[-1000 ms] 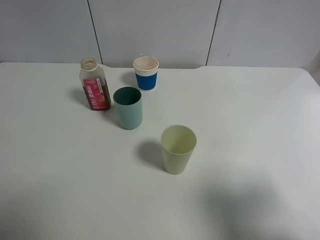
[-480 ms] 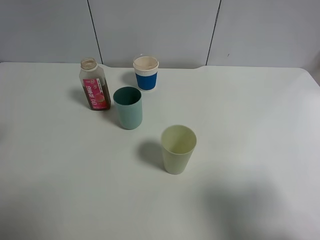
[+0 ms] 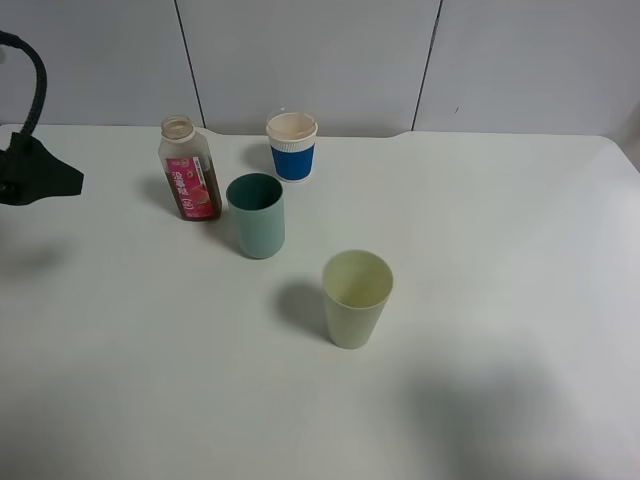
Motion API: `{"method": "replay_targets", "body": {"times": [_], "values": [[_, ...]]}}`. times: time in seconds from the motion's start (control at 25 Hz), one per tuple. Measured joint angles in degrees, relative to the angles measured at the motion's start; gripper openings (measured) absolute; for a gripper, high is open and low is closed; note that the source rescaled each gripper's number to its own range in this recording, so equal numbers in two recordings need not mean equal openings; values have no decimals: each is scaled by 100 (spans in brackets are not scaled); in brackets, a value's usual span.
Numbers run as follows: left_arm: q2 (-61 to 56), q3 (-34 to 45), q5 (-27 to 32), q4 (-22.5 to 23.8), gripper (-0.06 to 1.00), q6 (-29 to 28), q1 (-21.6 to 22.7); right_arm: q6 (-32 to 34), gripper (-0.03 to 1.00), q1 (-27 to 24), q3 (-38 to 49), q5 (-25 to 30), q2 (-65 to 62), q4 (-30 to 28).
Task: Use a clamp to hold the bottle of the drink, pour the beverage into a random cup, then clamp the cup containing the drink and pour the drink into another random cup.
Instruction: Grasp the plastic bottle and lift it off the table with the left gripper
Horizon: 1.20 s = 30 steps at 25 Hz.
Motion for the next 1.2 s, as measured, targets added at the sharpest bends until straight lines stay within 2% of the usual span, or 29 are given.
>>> {"method": "replay_targets", "body": {"times": [0.4, 0.72, 0.8, 0.92, 1.2], "values": [[1004, -5, -209, -2091, 100, 3071, 496, 0, 100, 0, 0, 0, 0, 0], [1786, -34, -200, -4058, 100, 6076, 534, 0, 100, 0, 0, 0, 0, 0], [2095, -166, -90, -4343, 100, 6690, 534, 0, 100, 0, 0, 0, 0, 0], [2601, -547, 124, -4580, 100, 7219, 534, 0, 100, 0, 0, 0, 0, 0], [3775, -1536, 702, -4696, 100, 7799, 547, 0, 100, 0, 0, 0, 0, 0]]}}
